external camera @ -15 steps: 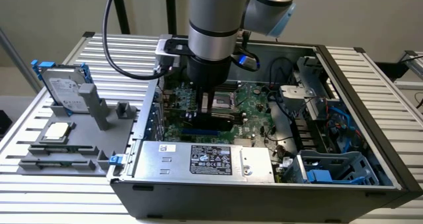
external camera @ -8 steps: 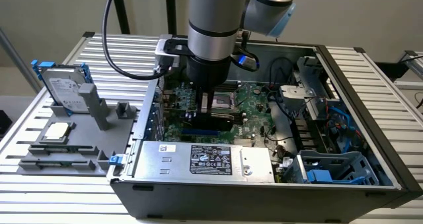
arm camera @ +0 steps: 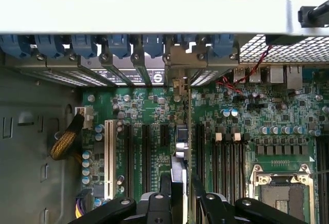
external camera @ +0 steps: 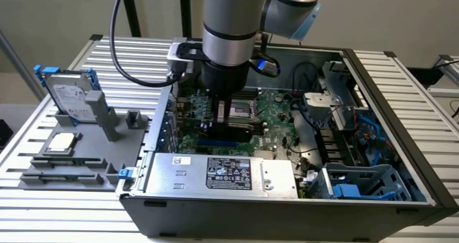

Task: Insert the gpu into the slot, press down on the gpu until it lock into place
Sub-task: 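Insert the gpu into the slot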

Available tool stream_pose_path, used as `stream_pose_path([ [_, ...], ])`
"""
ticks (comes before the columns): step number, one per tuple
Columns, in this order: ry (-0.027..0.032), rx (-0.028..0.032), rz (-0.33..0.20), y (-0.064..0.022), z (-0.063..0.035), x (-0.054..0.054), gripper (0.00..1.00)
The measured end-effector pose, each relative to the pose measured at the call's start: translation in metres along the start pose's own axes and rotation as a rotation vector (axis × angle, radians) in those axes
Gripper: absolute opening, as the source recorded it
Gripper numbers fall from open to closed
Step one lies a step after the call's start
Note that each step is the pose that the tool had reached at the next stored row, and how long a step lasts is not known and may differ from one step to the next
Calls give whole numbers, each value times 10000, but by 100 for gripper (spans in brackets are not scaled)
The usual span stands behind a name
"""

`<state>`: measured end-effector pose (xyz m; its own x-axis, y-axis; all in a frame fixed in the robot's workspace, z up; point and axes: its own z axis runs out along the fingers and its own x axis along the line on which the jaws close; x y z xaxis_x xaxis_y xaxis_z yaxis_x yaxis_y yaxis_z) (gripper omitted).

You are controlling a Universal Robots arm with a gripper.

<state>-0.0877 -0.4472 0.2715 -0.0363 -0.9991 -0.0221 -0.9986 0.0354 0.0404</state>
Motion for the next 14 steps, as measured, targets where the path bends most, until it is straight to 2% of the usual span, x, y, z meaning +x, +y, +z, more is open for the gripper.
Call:
stream_pose_path([
  [10,3,1,7,3,20,0,26],
  [14,3,1,15,-26,19,-1,26],
])
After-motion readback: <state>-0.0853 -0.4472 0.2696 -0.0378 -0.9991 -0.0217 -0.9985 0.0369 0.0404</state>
